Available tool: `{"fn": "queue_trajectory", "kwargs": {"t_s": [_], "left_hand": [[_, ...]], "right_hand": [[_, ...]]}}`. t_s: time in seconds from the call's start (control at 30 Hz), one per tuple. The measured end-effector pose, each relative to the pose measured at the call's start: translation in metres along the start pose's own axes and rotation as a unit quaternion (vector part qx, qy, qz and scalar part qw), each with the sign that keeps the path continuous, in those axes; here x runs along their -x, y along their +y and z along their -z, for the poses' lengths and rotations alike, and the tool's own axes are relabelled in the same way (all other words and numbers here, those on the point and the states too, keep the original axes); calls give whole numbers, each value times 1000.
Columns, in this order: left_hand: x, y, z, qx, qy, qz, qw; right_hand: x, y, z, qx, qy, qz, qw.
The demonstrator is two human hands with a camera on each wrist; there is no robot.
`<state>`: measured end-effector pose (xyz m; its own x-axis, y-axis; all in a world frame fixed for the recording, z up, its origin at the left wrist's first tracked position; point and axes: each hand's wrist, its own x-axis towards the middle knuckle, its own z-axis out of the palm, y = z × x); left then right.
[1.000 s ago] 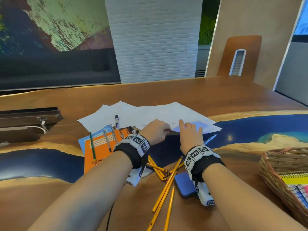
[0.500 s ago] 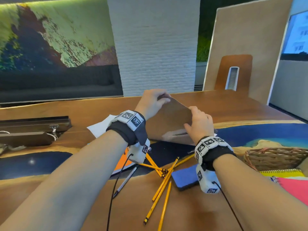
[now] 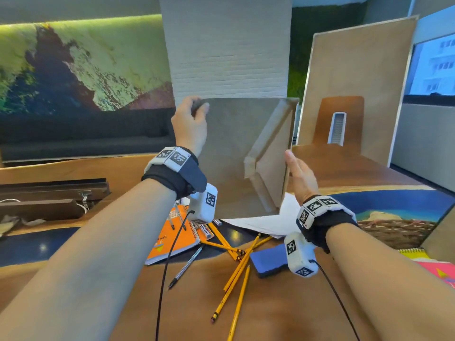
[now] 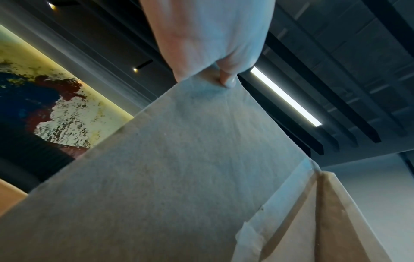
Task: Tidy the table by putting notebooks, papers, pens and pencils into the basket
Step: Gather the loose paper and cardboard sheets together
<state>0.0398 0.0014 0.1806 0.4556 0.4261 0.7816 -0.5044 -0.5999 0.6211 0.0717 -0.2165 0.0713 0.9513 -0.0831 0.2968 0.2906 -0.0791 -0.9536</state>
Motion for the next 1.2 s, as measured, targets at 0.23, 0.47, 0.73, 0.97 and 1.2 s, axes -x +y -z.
{"fn": "queue_trajectory", "kwargs": {"t_s": [0.23, 0.47, 0.73, 0.97, 1.2], "left_hand": [[11, 0, 6, 5, 25, 54, 998], [18, 11, -7, -89, 19, -30, 995], [59, 59, -56, -297, -339, -339, 826], [63, 77, -83, -322, -356, -232, 846], [42, 89, -120, -52, -256, -22, 965]], "right_hand": [[4, -1, 6, 23, -37, -2, 999], [11, -21, 25, 191, 15, 91, 977], [20, -60, 37, 353, 8, 166, 921], [21, -67, 69, 324, 142, 306, 884], [10, -68, 154, 322, 308, 190, 875]]}}
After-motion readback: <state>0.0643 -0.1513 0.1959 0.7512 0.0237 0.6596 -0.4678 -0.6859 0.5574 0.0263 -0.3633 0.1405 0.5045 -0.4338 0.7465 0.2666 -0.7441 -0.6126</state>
